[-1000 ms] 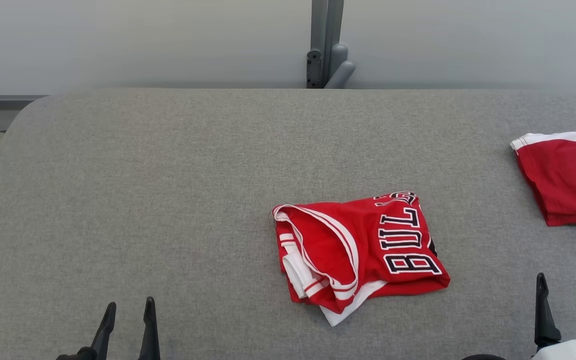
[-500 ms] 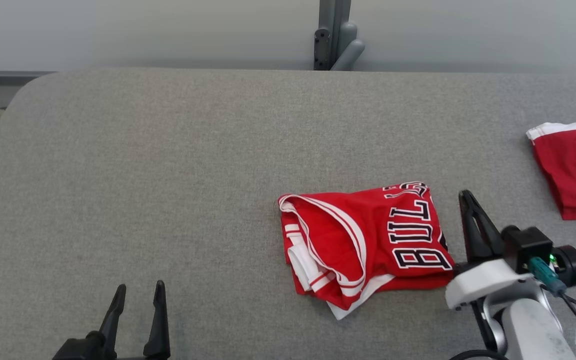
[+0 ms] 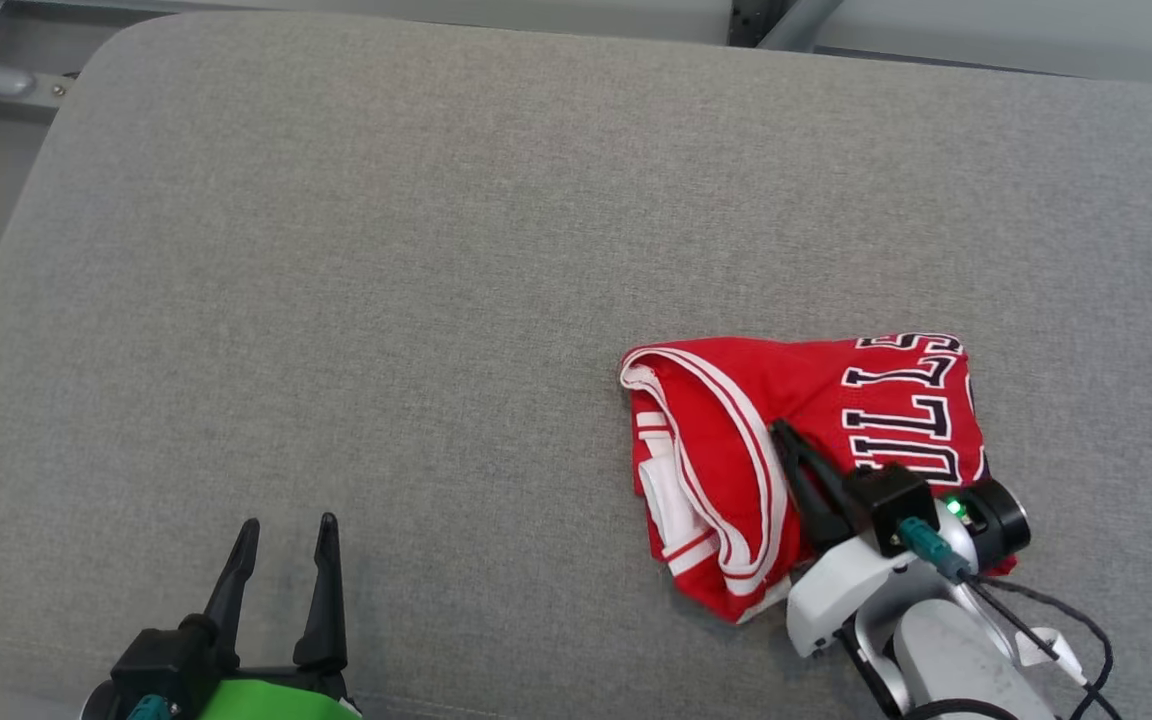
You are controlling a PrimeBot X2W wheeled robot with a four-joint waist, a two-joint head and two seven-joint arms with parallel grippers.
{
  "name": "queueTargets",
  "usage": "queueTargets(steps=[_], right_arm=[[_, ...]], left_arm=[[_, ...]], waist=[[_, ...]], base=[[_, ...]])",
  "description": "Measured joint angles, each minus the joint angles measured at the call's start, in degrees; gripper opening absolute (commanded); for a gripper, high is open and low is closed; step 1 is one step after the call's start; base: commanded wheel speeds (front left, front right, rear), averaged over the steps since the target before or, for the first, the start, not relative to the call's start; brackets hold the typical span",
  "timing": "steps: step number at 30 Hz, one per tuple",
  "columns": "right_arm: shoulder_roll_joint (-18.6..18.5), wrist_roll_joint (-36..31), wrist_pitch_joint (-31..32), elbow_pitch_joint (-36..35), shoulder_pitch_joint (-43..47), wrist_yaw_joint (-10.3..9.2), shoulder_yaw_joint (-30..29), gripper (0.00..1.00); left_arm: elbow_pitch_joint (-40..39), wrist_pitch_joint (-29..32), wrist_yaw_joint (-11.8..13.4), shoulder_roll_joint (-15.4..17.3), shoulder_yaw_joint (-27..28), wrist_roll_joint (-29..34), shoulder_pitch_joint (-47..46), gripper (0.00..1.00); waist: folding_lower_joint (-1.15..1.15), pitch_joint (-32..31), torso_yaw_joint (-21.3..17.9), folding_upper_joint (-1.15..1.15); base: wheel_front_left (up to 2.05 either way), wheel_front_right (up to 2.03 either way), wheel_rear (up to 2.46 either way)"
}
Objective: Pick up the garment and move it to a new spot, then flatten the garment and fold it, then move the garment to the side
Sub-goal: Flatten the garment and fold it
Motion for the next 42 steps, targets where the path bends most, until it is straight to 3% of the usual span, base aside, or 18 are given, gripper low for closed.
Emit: queueTargets(steps=[7, 15, 23, 29, 32, 35, 37, 42], right_arm=[[0.04, 1.33, -0.03, 2.35, 2.54, 0.0, 4.89, 0.0], [0.01, 3.82, -0.02, 2.35, 1.54, -0.02, 11.68, 0.0], [0.01, 7.39, -0.02, 6.73, 0.25, -0.02, 17.06, 0.0], [0.01, 8.55, -0.01, 0.87, 0.04, -0.01, 17.6, 0.0], [0.08, 8.4, -0.01, -4.74, 1.81, -0.01, 14.28, 0.0], [0.01, 5.72, -0.01, -9.28, 5.67, -0.01, 10.16, 0.45], [-0.01, 3.3, -0.01, -12.04, 8.55, -0.01, 6.95, 1.0], [-1.2, 1.31, -0.01, -17.23, 14.37, -0.01, -1.92, 1.0]], left_arm=[[0.43, 0.01, 0.0, 0.0, 0.13, -0.65, 0.0, 1.0], [0.79, 0.01, 0.0, 0.0, -0.32, -1.1, 0.03, 1.0], [1.18, 0.01, -0.01, 0.0, 0.05, -1.67, 0.26, 1.0], [0.79, 0.01, -0.01, -0.01, 1.29, -2.1, 1.31, 1.0], [0.13, 0.01, -0.01, -0.02, 2.68, -2.15, 2.5, 1.0], [-0.66, 0.01, -0.01, -0.02, 4.15, -1.93, 4.08, 1.0], [-1.3, 0.0, -0.01, -0.01, 4.81, -1.53, 4.94, 1.0], [-2.24, 0.0, 0.0, 0.0, 6.21, -0.96, 6.27, 1.0]], waist=[[0.0, 1.08, 2.13, 0.0], [0.0, 0.31, 2.63, -0.01], [0.0, -0.65, 3.13, -0.02], [0.0, -1.29, 2.18, -0.02], [0.0, -2.21, 1.32, -0.02], [0.0, -3.4, 0.12, -0.02], [0.0, -4.3, -0.81, -0.02], [-0.01, -6.13, -3.68, -0.02]], base=[[0.0, 0.0, 0.0], [0.0, 0.0, 0.0], [0.0, 0.0, 0.0], [0.0, 0.0, 0.0], [0.0, 0.0, 0.0], [0.0, 0.0, 0.0], [0.0, 0.0, 0.0], [0.0, 0.0, 0.0]])
